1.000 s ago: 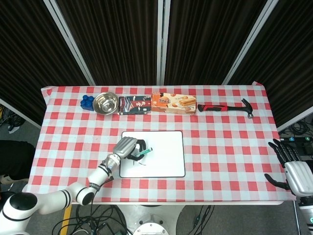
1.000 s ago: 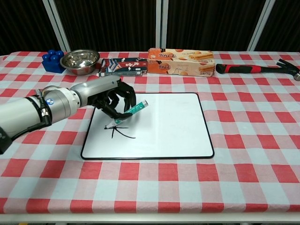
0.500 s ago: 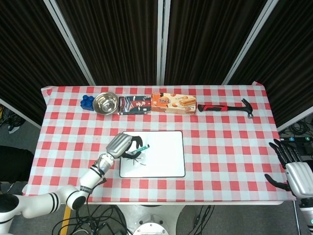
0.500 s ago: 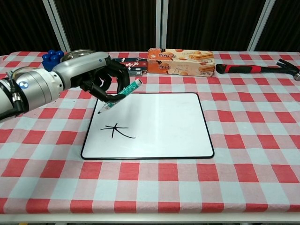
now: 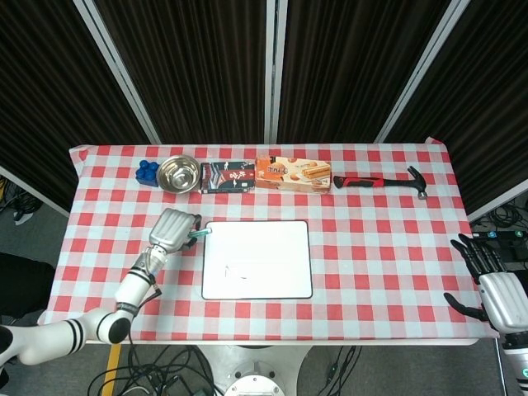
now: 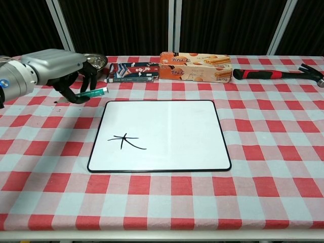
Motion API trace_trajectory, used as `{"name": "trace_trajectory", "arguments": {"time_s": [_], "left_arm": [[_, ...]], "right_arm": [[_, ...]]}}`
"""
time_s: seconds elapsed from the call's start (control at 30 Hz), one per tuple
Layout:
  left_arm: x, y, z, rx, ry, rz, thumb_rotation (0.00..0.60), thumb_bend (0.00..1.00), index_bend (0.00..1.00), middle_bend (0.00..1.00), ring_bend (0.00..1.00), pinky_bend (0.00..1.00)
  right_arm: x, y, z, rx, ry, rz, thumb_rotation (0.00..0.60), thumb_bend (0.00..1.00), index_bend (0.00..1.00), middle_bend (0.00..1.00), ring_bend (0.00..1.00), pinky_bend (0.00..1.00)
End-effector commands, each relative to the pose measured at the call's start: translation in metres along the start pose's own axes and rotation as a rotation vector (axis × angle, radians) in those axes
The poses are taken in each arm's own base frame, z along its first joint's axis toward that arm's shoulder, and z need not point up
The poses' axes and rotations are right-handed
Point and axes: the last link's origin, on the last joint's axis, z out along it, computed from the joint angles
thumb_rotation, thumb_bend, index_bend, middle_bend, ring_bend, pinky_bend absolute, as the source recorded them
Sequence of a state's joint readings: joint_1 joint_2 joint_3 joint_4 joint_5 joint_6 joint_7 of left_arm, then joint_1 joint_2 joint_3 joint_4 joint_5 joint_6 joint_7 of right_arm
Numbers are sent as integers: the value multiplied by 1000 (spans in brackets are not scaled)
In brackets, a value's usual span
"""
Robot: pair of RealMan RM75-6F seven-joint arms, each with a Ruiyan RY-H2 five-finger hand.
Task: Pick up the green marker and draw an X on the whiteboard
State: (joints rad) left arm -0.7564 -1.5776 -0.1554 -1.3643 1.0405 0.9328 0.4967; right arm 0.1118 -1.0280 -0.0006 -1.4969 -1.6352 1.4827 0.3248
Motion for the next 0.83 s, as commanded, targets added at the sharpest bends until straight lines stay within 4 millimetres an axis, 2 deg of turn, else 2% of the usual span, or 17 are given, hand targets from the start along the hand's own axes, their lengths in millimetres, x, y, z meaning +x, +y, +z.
{"name": "trace_trajectory", "arguments": {"time_s": [0.03,0.1,0.17,0.23,0.33,0.4,0.53,0.57,0.63,0.7,0.77,0.83], "left_arm": [[-6,-15,-1,104,-80,146,600,380,554,552,722,909],[-10,-15,-1,120,-114,158,600,378,498,508,703,890],[-10,-13,-3,134,-136,148,600,359,346,410,646,850],[-6,-10,-6,141,-130,119,600,336,177,285,518,795],[7,-14,-20,157,-76,45,600,329,107,171,349,688],[21,-26,-38,183,-2,-15,600,327,103,147,309,622],[43,-65,-88,252,158,-143,600,283,103,147,300,523],[46,-80,-105,278,202,-179,600,256,105,149,294,498],[45,-102,-131,318,243,-210,600,210,109,154,258,421],[36,-123,-169,364,256,-203,600,169,111,155,205,315],[29,-139,-202,419,269,-177,600,143,113,155,178,246],[22,-146,-229,465,266,-169,600,137,116,155,165,215]], "right_arm": [[0,0,-1,-3,-1,1,600,123,0,0,0,0],[0,1,-1,-6,-1,2,600,124,0,0,0,0],[0,1,-2,-9,0,1,600,124,0,0,0,0],[0,2,-2,-11,2,1,600,124,0,0,0,0],[1,2,0,-12,4,1,600,124,0,0,0,0],[3,5,0,-21,4,3,600,125,0,0,0,0],[6,13,0,-51,7,3,600,135,0,0,0,0],[6,15,1,-58,10,4,600,144,0,0,0,0],[6,17,1,-64,13,9,600,160,0,0,0,0],[5,19,0,-64,18,16,600,167,0,0,0,0],[5,17,-1,-53,26,26,600,175,0,0,0,0],[4,14,-2,-40,30,34,600,180,0,0,0,0]]}}
